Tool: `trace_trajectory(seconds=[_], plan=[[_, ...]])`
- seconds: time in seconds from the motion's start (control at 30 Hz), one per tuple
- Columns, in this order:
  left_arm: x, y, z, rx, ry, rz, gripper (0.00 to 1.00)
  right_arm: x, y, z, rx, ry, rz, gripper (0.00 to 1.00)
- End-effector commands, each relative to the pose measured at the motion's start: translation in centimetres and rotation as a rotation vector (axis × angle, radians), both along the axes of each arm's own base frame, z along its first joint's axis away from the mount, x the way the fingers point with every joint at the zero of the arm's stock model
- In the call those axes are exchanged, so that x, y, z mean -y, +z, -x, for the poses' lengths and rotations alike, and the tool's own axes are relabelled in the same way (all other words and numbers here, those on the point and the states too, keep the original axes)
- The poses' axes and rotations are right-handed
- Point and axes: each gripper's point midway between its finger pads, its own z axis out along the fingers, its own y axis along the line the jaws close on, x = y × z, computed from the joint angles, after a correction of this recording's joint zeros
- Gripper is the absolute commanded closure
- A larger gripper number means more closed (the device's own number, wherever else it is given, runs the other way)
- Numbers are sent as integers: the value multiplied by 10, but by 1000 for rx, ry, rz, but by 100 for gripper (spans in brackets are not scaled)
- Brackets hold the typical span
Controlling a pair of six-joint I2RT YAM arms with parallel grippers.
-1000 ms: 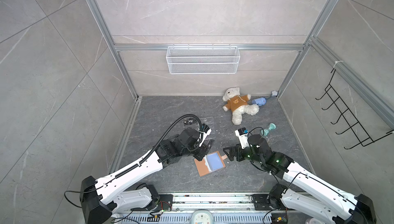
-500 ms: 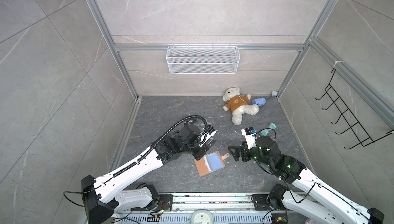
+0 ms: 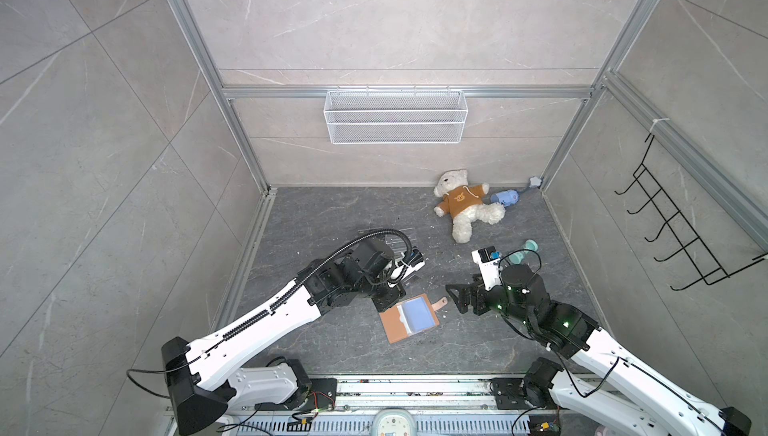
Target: Take the credit cards out of the card holder
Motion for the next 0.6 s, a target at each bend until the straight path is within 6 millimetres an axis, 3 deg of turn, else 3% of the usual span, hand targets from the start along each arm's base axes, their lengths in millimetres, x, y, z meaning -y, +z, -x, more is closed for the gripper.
trace_trajectory(seconds=[0.0,0.33,0.57], plan=[[-7,5,-6,55,-48,-92,100,2,10,0,17,3,10,1],[-14,-3,-21,132,-143,-289,100,-1,10,0,19,19,9,0],[-23,-14,-45,208,-153,-405,100,-2,9,-5,23,14,29,0]])
